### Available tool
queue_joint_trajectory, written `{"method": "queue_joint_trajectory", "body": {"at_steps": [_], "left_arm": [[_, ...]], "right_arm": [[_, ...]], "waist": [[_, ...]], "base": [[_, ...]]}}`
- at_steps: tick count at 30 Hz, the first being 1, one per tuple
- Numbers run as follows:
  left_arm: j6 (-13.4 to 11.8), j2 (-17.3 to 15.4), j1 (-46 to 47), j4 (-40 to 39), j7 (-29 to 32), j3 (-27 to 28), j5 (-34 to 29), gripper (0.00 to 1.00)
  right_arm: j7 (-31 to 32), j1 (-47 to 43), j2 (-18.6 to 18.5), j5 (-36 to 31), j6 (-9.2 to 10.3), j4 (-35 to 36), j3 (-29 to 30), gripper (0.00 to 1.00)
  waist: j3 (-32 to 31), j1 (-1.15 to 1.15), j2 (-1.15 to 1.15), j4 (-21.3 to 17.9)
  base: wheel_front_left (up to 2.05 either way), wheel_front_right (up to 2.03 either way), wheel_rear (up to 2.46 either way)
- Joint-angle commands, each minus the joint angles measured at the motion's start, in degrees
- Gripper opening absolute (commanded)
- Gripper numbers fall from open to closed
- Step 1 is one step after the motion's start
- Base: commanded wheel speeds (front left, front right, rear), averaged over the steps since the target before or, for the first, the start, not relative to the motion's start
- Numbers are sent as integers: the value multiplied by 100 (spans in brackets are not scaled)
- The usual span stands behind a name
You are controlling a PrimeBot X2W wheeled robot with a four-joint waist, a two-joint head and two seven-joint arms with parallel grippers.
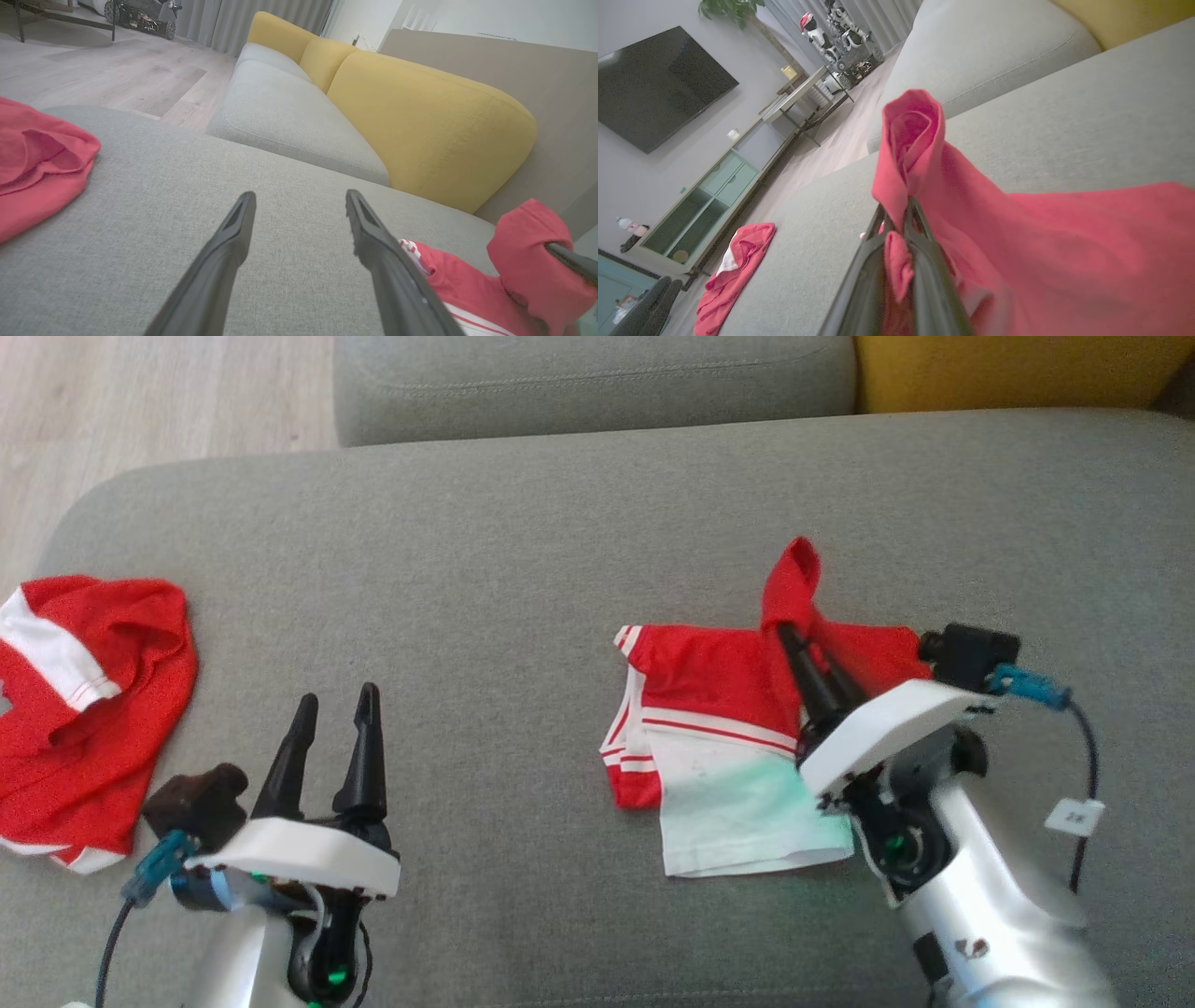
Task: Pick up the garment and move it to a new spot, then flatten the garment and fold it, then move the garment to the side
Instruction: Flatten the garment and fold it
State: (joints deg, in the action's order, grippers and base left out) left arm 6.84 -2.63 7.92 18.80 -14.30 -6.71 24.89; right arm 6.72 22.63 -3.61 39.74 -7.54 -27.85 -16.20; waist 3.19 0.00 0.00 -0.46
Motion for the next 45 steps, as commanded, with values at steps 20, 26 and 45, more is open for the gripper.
{"method": "queue_joint_trajectory", "body": {"at_steps": [20,26,45], "left_arm": [[-43,-25,325,-31,-70,32,128,100],[-52,-25,300,9,-70,105,100,100],[-114,-25,118,-519,-70,123,112,100]], "right_arm": [[-1111,666,73,1663,5,-906,-2129,100],[-1504,1041,73,1523,5,-1319,-2133,100],[-2167,576,-1281,-1892,5,-1000,-265,100]], "waist": [[258,0,0,415],[191,0,0,300],[5,0,0,-317]], "base": [[0,0,0],[0,0,0],[0,0,0]]}}
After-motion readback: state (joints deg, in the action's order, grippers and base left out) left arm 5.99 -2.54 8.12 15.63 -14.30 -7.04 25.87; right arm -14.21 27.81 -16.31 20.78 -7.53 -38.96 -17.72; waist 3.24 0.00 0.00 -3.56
